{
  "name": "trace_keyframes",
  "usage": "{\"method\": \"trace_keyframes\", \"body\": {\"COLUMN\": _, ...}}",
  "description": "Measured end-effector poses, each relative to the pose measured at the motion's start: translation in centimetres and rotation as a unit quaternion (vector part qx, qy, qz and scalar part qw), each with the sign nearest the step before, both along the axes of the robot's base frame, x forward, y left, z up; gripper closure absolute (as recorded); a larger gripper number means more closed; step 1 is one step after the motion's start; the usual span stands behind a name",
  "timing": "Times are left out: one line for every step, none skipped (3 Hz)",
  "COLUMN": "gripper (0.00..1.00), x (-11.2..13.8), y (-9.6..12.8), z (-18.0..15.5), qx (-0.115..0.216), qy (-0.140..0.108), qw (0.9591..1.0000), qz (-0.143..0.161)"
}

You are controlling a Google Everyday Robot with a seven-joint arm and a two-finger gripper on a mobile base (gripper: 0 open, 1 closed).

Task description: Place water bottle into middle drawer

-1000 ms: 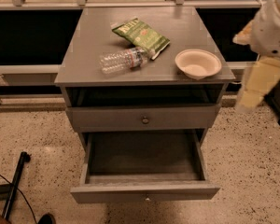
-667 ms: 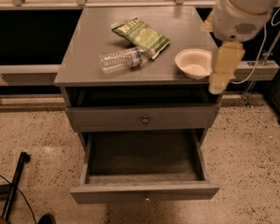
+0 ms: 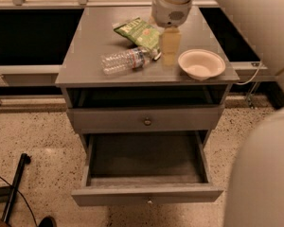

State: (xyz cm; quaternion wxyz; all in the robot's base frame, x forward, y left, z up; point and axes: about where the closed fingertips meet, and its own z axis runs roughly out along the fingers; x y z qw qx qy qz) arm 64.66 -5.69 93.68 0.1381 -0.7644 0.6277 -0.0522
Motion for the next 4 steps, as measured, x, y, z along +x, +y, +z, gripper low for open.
{"method": "trace_keyframes", "body": {"gripper": 0.00, "x": 3.2, "y": 3.7, "z": -3.5, "qx": 0.009, "qy": 0.028, "qw": 0.9993, "qz": 0.024}}
{"method": "trace_keyframes", "body": {"gripper": 0.00, "x": 4.6, "y": 6.2, "z": -6.3, "qx": 0.027, "qy": 0.050, "qw": 0.9977, "qz": 0.036}}
{"method": "trace_keyframes", "body": {"gripper": 0.13, "x": 5.1, "y": 8.7, "z": -7.9, "qx": 0.044, "qy": 0.064, "qw": 0.9956, "qz": 0.053}}
{"method": "trace_keyframes", "body": {"gripper": 0.28, "x": 5.1, "y": 10.1, "z": -9.1, "qx": 0.052, "qy": 0.077, "qw": 0.9937, "qz": 0.063}}
